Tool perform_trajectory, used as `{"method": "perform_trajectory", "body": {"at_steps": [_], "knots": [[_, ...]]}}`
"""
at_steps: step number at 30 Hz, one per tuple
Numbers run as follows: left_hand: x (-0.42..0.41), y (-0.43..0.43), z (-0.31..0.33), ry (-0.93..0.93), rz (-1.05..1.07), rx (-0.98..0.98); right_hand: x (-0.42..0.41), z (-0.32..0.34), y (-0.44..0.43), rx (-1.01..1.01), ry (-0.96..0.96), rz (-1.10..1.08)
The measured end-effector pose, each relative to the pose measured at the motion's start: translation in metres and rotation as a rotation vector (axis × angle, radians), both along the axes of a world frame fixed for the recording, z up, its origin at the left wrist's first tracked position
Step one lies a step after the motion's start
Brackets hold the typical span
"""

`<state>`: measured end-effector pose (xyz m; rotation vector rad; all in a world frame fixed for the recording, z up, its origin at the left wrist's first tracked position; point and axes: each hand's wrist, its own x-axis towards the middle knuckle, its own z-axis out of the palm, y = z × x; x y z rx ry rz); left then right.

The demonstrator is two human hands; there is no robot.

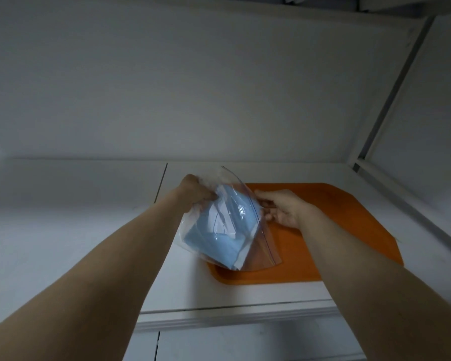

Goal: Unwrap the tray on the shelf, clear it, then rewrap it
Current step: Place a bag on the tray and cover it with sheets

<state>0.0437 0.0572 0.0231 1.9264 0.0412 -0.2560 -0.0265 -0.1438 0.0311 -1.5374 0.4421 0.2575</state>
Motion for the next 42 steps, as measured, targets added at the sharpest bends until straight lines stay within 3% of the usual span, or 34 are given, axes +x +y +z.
{"method": "perform_trajectory", "body": {"at_steps": [3,7,9,12,15,18,21,26,28,30,31,33,35,37,40,42], "knots": [[-0.001,0.0,-0.001,-0.023,0.004,0.029,0.001,-0.005,-0.004,-0.191,-0.005,-0.036],[0.003,0.006,0.001,-0.064,0.074,0.151,0.01,-0.016,-0.021,-0.406,0.013,-0.351],[0.0,0.01,0.006,-0.085,0.121,0.261,0.009,-0.016,-0.027,-0.468,0.039,-0.377],[-0.017,0.013,0.022,0.105,0.103,0.318,0.004,-0.01,-0.02,-0.383,0.075,-0.324],[-0.028,0.019,0.03,0.293,-0.055,0.398,0.003,-0.01,-0.009,-0.421,0.098,-0.217],[-0.025,0.027,0.029,0.19,-0.04,0.461,0.003,-0.005,0.0,-0.38,0.053,-0.227],[-0.016,0.042,0.028,0.079,0.143,0.436,0.007,0.004,0.005,-0.183,-0.074,-0.382],[-0.009,0.06,0.014,0.005,0.458,0.607,0.011,0.014,0.02,0.014,-0.165,-0.546],[-0.018,0.06,0.015,-0.137,0.533,0.699,0.014,0.015,0.029,0.052,-0.202,-0.586],[-0.02,0.055,0.012,-0.337,0.353,0.803,0.017,0.015,0.038,0.085,-0.22,-0.596],[-0.022,0.051,0.014,-0.364,0.179,0.766,0.018,0.015,0.043,0.104,-0.225,-0.591],[-0.031,0.04,0.016,-0.172,-0.207,0.602,0.019,0.016,0.05,0.136,-0.225,-0.575],[-0.039,0.033,0.009,-0.05,-0.404,0.606,0.019,0.015,0.054,0.158,-0.232,-0.575],[-0.036,0.031,-0.003,-0.11,-0.389,0.716,0.02,0.013,0.054,0.167,-0.25,-0.604],[-0.03,0.037,-0.009,-0.143,-0.201,0.748,0.021,0.014,0.052,0.232,-0.279,-0.671],[-0.03,0.044,-0.004,-0.193,-0.093,0.891,0.022,0.015,0.051,0.3,-0.283,-0.702]]}}
